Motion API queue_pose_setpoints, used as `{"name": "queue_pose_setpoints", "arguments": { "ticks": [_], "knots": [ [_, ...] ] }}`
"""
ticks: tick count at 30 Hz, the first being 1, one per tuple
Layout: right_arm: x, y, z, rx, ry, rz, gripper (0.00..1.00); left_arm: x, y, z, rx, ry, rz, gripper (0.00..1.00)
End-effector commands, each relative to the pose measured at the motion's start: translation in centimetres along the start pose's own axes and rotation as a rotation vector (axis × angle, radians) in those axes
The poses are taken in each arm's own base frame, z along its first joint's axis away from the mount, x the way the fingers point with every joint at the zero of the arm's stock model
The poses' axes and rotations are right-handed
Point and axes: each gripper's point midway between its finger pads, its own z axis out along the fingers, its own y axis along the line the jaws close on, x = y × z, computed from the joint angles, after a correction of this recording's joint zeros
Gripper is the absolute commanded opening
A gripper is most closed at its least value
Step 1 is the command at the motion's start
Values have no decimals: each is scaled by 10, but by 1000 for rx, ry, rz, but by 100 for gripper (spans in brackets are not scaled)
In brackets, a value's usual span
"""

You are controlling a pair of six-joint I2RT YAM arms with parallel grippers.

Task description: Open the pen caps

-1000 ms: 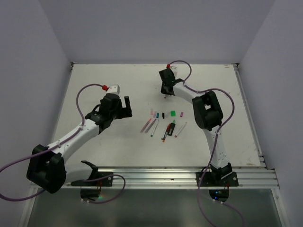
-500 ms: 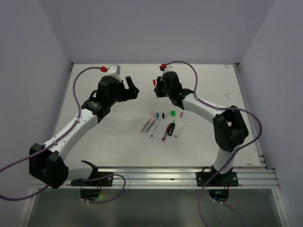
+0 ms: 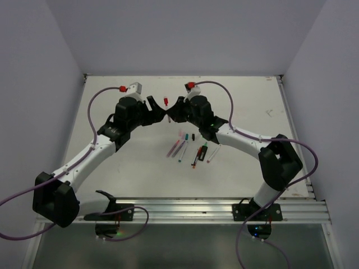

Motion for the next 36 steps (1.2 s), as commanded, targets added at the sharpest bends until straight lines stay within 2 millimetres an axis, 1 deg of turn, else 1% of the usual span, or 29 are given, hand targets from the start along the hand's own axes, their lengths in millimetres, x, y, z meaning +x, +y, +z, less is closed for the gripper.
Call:
{"name": "queue_pose_setpoints", "arguments": {
  "ticks": [1, 3, 5, 6, 8, 10, 13, 15, 18, 21, 24, 31, 32, 36],
  "knots": [
    [-28, 18, -4, -46, -94, 122, 0, -9, -10, -13, 71, -70, -25, 73],
    [-29, 21, -5, -59, -94, 151, 0, -4, -5, -16, 62, -71, -35, 72],
    [-29, 21, -7, -49, -93, 187, 0, -6, -7, -18, 91, -101, -25, 72],
    [-30, 21, -7, -50, -94, 193, 0, -3, -9, -19, 109, -93, -14, 71],
    [-28, 21, -7, -51, -89, 202, 0, 5, -9, -17, 127, -71, 0, 70],
    [-29, 23, -7, -53, -87, 211, 0, 10, -14, -14, 164, -55, 16, 69],
    [-26, 24, -7, -52, -85, 216, 0, 12, -21, -10, 193, -49, 25, 69],
    [-26, 26, -8, -57, -86, 225, 0, 15, -20, -4, 177, -39, 39, 68],
    [-26, 29, -7, -64, -87, 228, 0, 21, -13, 3, 139, -28, 46, 65],
    [-24, 32, -7, -69, -83, 230, 0, 27, -9, 9, 135, -15, 49, 58],
    [-22, 32, -7, -68, -77, 233, 0, 34, -6, 13, 128, 6, 52, 57],
    [-8, 32, -6, -77, -52, 228, 0, 32, -7, 16, 135, -4, 75, 57],
    [-9, 34, -6, -84, -56, 236, 0, 32, -7, 16, 132, -2, 76, 57],
    [-3, 39, -6, -99, -39, 242, 0, 34, 1, 20, 98, -4, 85, 57]
  ]
}}
